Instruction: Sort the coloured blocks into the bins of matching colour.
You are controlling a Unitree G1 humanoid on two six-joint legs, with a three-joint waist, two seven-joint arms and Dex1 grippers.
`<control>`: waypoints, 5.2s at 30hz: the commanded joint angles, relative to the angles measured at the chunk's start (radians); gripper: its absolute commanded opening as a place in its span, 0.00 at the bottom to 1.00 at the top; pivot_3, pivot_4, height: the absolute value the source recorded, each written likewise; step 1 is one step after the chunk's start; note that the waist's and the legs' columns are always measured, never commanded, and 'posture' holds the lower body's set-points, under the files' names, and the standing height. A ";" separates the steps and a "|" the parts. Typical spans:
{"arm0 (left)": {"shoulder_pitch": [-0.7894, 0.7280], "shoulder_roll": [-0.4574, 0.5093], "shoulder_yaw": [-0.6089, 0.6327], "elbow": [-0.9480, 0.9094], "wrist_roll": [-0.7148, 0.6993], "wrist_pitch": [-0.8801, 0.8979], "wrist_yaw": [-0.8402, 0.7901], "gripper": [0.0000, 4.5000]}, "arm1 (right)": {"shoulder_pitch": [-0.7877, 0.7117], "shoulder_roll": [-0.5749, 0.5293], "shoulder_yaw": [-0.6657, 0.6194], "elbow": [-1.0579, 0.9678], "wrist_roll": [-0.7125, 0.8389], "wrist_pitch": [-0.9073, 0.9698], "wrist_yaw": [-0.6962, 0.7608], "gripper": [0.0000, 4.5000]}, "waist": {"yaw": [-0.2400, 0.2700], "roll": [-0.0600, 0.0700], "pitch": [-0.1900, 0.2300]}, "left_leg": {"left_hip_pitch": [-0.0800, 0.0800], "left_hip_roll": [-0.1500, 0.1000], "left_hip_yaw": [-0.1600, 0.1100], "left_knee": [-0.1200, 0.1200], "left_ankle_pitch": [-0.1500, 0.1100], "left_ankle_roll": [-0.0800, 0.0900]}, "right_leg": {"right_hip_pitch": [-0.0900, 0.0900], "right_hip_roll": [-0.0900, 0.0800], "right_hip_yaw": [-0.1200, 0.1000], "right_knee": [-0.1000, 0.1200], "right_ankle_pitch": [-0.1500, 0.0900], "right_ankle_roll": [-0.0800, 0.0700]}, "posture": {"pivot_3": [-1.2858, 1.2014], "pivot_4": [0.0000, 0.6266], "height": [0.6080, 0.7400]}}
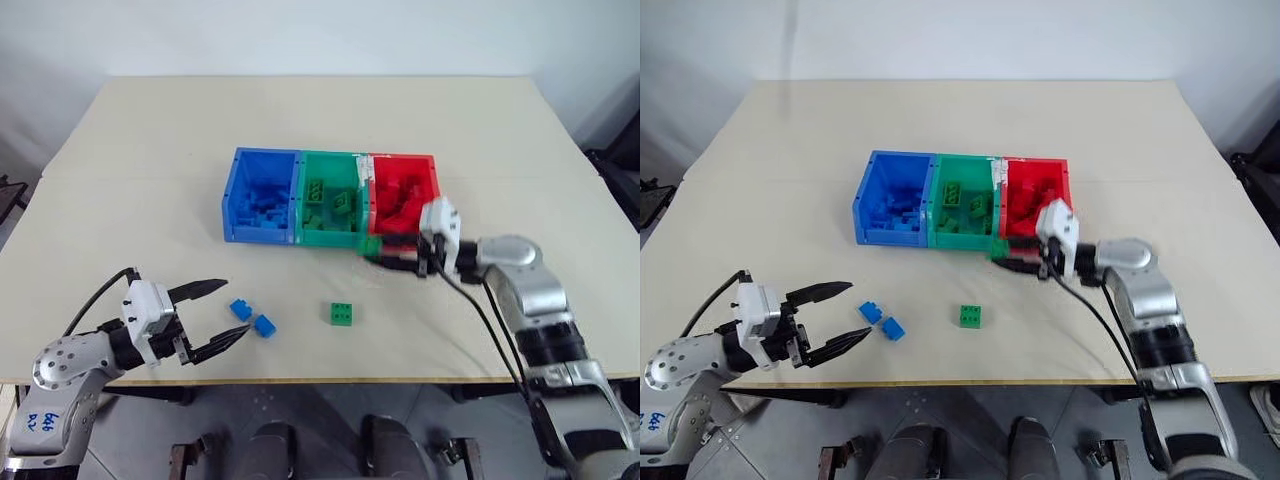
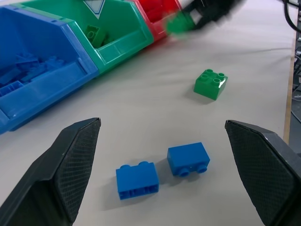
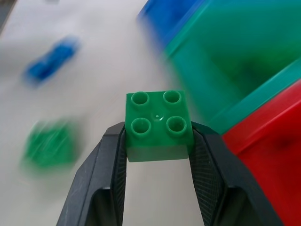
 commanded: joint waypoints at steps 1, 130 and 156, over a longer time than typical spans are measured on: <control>0.018 -0.012 0.035 -0.046 -0.021 -0.009 0.026 1.00 | -0.137 0.072 -0.025 0.101 -0.030 -0.015 -0.124 0.34 | -0.009 0.000 0.000 | 0.000 0.000 0.000 0.000 0.000 0.000 | 0.000 0.000 0.000 0.000 0.000 0.000 | 0.52 0.24 1.00; -0.662 0.229 -0.591 0.333 0.380 -0.013 -0.470 0.87 | 0.631 -0.277 -0.202 -0.509 0.217 -0.073 0.206 1.00 | 0.018 0.001 0.001 | 0.000 0.010 0.018 0.003 -0.007 0.000 | 0.000 0.011 0.000 -0.005 0.001 -0.001 | 0.52 0.24 1.00; -0.591 0.087 -0.340 0.318 0.154 -0.004 -0.377 0.13 | 0.653 -0.239 -0.198 -0.521 0.205 -0.104 0.145 1.00 | 0.038 0.000 0.001 | 0.000 0.010 0.017 0.005 -0.007 0.000 | 0.000 0.011 0.000 -0.004 0.001 -0.002 | 0.52 0.24 1.00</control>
